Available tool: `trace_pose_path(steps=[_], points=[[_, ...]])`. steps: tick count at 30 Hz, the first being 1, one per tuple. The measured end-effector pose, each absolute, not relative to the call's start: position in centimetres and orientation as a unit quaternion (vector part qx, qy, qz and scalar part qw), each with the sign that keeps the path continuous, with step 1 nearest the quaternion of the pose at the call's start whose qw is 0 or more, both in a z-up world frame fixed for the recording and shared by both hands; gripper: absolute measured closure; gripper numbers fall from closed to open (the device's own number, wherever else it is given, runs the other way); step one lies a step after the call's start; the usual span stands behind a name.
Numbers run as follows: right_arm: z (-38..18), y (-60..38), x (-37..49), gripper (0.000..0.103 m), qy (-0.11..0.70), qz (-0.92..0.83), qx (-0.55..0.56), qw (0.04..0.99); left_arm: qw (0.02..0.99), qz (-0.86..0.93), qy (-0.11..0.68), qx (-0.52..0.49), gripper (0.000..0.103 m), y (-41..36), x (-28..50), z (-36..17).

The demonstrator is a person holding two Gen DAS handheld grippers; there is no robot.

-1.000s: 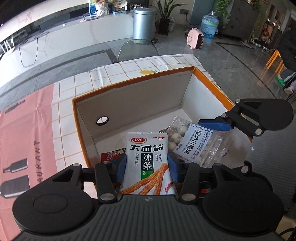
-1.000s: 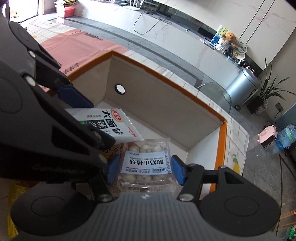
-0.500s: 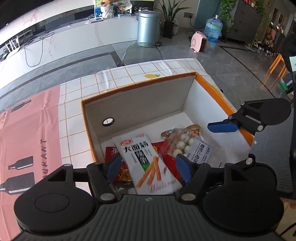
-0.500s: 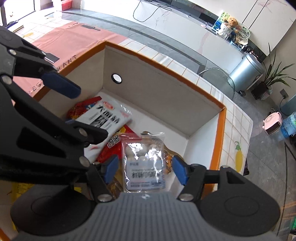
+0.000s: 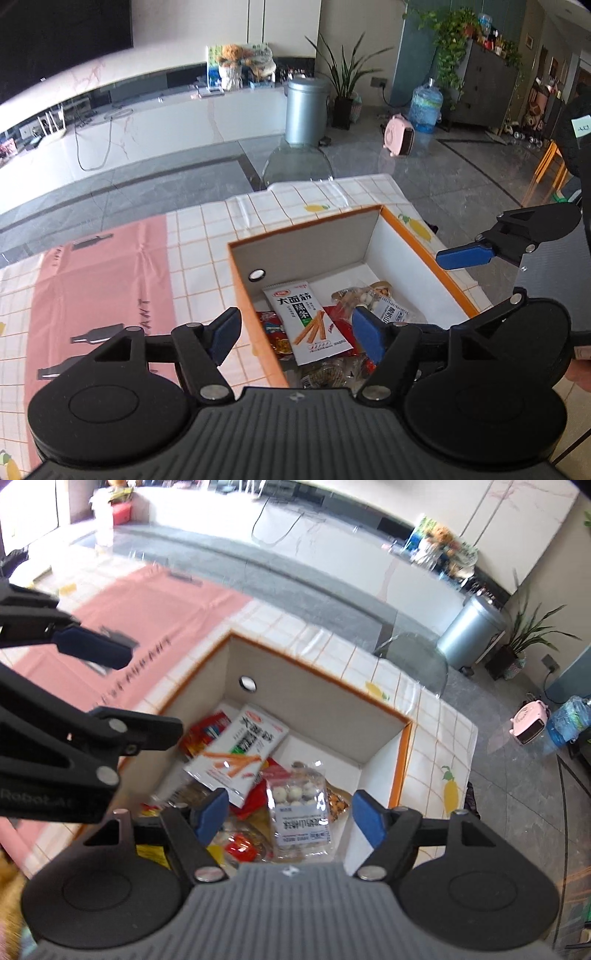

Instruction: Organize snacks

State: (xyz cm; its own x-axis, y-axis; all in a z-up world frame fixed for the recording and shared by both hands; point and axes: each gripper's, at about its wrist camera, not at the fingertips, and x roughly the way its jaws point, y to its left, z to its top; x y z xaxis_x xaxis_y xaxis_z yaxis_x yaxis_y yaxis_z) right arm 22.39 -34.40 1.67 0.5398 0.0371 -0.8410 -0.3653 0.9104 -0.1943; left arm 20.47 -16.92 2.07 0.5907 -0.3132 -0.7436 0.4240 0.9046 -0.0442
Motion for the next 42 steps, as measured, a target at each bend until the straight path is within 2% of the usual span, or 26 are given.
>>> trace_pose_path(steps=[12,16,21,23,28,35,42], points=[[7.3,-31.2,12.9,0.030,0.371,0.095,-0.080,0.920,0.927,-0.195,0.316,0.043,0.020,-10.8,12.5,6.7],[7.5,-29.6,8.6,0.028,0.326,0.074,-0.064,0.940,0.940,-0.178,0.288,0.051,0.016,-9.3,9.8,6.5],[7.6,-27.6,3.8,0.026,0.283,0.052,-0.030,0.957,0.947,-0.156,0.271,0.069,0.016,-7.8,7.0,5.5],[7.6,-26.5,2.1,0.021,0.265,0.037,-0.033,0.963,0.951,-0.146,0.266,0.063,0.016,-7.1,6.1,5.1],[7.5,-24.3,-1.2,0.020,0.232,0.009,-0.023,0.972,0.954,-0.129,0.267,0.044,0.015,-5.3,4.1,4.3],[4.7,-22.2,-3.1,0.019,0.229,-0.029,-0.025,0.973,0.948,-0.125,0.285,0.072,0.015,-4.2,2.3,1.9],[2.0,-22.6,-2.8,0.019,0.272,-0.036,0.006,0.962,0.938,-0.106,0.325,0.062,0.014,-3.1,2.1,-0.8]])
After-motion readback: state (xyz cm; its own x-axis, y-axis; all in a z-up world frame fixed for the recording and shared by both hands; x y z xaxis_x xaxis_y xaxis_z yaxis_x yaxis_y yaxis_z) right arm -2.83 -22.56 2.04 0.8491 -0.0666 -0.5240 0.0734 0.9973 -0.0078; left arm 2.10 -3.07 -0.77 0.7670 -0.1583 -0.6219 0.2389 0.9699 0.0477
